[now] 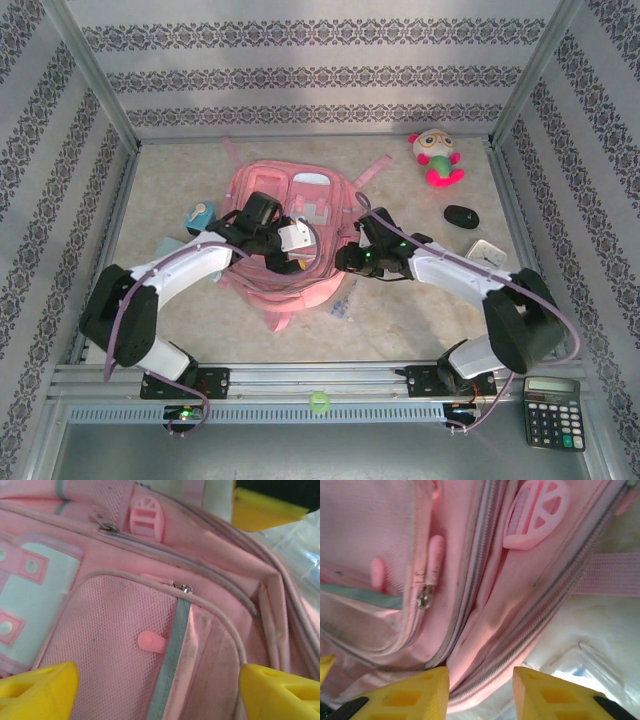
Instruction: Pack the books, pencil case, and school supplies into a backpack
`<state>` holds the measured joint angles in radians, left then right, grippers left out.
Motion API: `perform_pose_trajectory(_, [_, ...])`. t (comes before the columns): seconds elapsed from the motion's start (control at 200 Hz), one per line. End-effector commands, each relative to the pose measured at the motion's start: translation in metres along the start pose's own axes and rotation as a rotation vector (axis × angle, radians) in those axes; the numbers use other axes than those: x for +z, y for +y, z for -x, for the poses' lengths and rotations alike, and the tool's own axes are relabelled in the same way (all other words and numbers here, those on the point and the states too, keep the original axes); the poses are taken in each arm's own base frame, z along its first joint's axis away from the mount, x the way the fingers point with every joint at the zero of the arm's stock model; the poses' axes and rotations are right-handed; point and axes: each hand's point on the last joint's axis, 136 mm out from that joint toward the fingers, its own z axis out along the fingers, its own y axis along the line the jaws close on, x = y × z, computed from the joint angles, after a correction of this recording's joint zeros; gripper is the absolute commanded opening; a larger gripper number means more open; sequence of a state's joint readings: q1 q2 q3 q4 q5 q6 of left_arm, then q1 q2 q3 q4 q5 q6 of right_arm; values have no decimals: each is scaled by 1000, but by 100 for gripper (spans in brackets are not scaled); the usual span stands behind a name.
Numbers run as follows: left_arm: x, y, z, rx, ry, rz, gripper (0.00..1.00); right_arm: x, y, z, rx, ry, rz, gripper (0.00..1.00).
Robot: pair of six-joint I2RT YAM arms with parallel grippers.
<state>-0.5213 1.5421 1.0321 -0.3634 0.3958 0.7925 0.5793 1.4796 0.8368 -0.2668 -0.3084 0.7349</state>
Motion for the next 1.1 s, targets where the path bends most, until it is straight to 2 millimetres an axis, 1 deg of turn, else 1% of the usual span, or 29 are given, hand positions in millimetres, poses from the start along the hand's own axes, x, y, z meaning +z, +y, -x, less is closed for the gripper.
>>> perform_pose_trajectory(0.0, [2, -20, -17, 111, 80, -157, 85, 13, 15, 9, -12, -11, 58, 36])
perform_pose_trajectory(0.06, [5, -21, -18, 126, 87, -181, 87, 22, 4, 3, -3, 14, 29, 36])
perform_pose_trajectory(0.17, [9, -19, -19, 146, 84, -178, 89, 33, -14, -9, 9, 45, -13, 35])
perform_pose_trajectory(0.29, [10, -21, -25, 167, 104, -184, 90, 37, -20, -14, 15, 57, -24, 34])
perform_pose_trajectory(0.41, [13, -19, -33, 182, 124, -157, 91, 36, -20, -15, 9, 54, -21, 34])
perform_pose_trajectory(0.56, [24, -13, -49, 203, 168, -105, 91, 34, -16, -14, -2, 51, -8, 34])
perform_pose_trajectory(0.68, [33, -4, -58, 217, 203, -49, 91, 33, -15, -13, -8, 46, -2, 34])
perform_pose_trajectory(0.734, [37, 3, -60, 228, 205, -7, 89, 32, -12, -13, -14, 43, 12, 35])
perform_pose_trajectory(0.749, [38, 4, -60, 229, 204, 3, 88, 32, -12, -13, -15, 42, 15, 35])
perform_pose_trajectory(0.774, [38, 5, -59, 229, 197, 12, 82, 31, -10, -12, -20, 38, 21, 35])
perform_pose_trajectory(0.849, [35, 6, -50, 208, 160, 28, 53, 26, -7, -10, -43, 19, 33, 35])
perform_pose_trajectory(0.909, [26, 2, -38, 175, 110, 11, 43, 17, -3, -5, -80, -9, 45, 36])
perform_pose_trajectory(0.934, [22, -2, -32, 165, 84, -3, 37, 11, 0, -1, -100, -28, 54, 37])
perform_pose_trajectory(0.954, [19, -4, -28, 149, 63, -10, 30, 6, 2, 1, -114, -45, 58, 37])
perform_pose_trajectory(0.994, [10, -8, -19, 123, 12, -18, 19, -6, 4, 8, -143, -81, 73, 38])
perform_pose_trajectory(1.034, [2, -12, -10, 101, -42, -26, 13, -18, 11, 14, -195, -105, 118, 39])
perform_pose_trajectory(1.094, [-9, -17, 4, 58, -130, -28, 3, -38, 25, 19, -326, -130, 203, 43])
